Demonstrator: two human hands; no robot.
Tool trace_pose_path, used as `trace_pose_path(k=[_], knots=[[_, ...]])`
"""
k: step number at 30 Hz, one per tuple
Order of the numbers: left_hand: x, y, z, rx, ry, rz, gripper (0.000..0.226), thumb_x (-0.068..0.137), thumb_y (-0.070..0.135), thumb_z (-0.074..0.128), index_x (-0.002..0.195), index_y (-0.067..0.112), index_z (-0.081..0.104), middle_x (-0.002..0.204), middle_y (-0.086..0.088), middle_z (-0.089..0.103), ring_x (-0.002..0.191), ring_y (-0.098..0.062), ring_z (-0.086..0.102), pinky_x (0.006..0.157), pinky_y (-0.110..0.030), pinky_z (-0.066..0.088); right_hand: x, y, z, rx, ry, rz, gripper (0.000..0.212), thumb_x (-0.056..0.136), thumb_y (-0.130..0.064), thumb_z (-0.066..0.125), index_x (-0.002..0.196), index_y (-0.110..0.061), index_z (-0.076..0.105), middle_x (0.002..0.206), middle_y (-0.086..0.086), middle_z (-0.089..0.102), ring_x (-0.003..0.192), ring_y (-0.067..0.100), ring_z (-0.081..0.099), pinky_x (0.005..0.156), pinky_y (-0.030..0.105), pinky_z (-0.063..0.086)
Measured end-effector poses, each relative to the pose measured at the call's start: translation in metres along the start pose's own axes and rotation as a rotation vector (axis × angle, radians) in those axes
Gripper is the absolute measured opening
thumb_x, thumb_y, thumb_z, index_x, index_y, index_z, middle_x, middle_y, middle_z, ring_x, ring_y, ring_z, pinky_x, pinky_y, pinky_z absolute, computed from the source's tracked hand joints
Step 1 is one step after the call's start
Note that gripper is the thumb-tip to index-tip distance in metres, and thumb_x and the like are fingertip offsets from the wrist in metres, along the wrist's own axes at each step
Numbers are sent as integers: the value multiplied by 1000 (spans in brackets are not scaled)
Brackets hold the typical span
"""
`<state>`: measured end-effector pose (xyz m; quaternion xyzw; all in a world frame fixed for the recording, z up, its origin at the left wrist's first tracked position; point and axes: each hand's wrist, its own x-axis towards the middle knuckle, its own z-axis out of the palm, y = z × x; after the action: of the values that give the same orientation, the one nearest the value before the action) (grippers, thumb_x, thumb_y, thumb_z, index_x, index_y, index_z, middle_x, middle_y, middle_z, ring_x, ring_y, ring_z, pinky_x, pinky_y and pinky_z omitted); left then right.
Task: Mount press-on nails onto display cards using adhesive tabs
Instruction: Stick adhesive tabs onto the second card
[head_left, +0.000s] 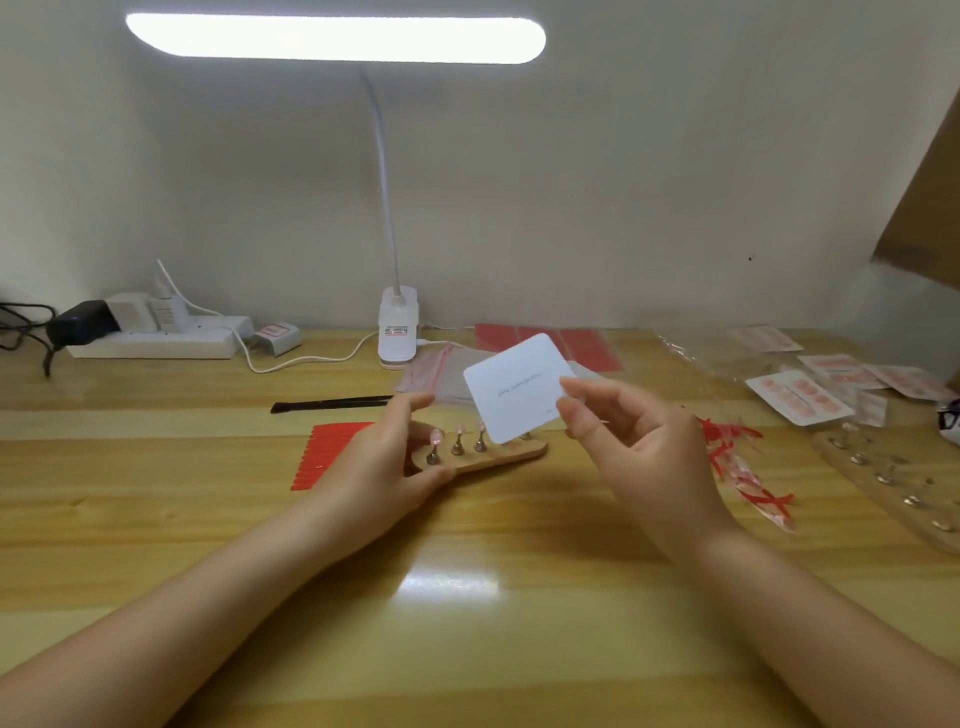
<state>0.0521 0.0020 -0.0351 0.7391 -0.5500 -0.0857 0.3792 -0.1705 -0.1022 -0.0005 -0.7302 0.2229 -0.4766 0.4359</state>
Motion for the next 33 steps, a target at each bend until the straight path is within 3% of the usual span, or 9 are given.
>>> trace_pose_path(k=[4, 8, 11, 14, 17, 23, 27, 30, 33], knots=[[-4, 2, 1, 68, 29, 24, 79, 79, 34, 77, 143, 33, 30, 116, 18, 59, 103, 2, 53, 86, -12, 38, 4, -1, 8, 204, 21, 71, 20, 89, -8, 68, 93, -26, 73, 89, -1, 76, 77, 15, 72, 70, 28, 59], [-6, 2, 1, 104, 47, 63, 80, 80, 32, 76, 144, 28, 30, 126, 3, 63, 114, -11, 57, 94, -22, 44, 5, 1, 9, 347, 7, 166, 17, 89, -1, 65, 93, -17, 59, 83, 7, 75, 71, 18, 71, 62, 23, 56], [-5, 1, -2, 138, 41, 63, 81, 82, 35, 73, 147, 29, 26, 131, 1, 59, 117, -14, 56, 99, -27, 45, 7, 1, 8, 345, 0, 218, 20, 92, 0, 61, 100, -16, 52, 80, 5, 75, 72, 15, 71, 62, 22, 55], [-5, 1, -3, 144, 42, 54, 74, 87, 38, 67, 147, 28, 25, 136, 1, 55, 121, -14, 55, 101, -29, 44, 9, -2, 7, 257, -21, 207, 16, 94, -3, 58, 101, -17, 61, 85, 3, 75, 81, 18, 72, 71, 33, 59], [-5, 3, -3, 69, 150, 68, 57, 92, 30, 61, 142, 26, 34, 128, 9, 58, 119, -7, 55, 94, -23, 42, 10, -5, 6, 159, -59, 159, 17, 95, -8, 59, 100, -22, 68, 92, 2, 73, 88, 17, 69, 80, 36, 57], [3, 2, -12, -159, 306, 6, 45, 90, 6, 63, 130, 19, 46, 115, 11, 60, 112, -1, 56, 98, -22, 44, 9, 0, 7, 108, -127, 178, 21, 97, -16, 58, 101, -32, 70, 90, -7, 73, 79, 4, 66, 66, 18, 51], [9, -6, -19, -291, 336, -149, 51, 84, -7, 66, 122, 24, 52, 111, 10, 61, 105, -3, 60, 92, -21, 51, 5, 7, 10, 65, -176, 215, 17, 96, -19, 58, 105, -33, 62, 92, 0, 71, 84, 12, 67, 71, 31, 53], [10, -8, -23, -389, 374, -207, 47, 77, 6, 79, 114, 26, 58, 105, 8, 66, 99, -4, 64, 75, -16, 51, 2, 13, 13, 57, -158, 264, 8, 93, -22, 63, 96, -27, 58, 86, -3, 73, 78, 11, 69, 65, 31, 52], [6, 1, -27, -386, 459, -136, 23, 84, 30, 74, 104, 29, 62, 94, 8, 68, 89, -7, 65, 70, -17, 50, -2, 17, 16, 49, -154, 270, 7, 89, -22, 68, 90, -21, 62, 83, -3, 73, 77, 12, 69, 66, 30, 50]])
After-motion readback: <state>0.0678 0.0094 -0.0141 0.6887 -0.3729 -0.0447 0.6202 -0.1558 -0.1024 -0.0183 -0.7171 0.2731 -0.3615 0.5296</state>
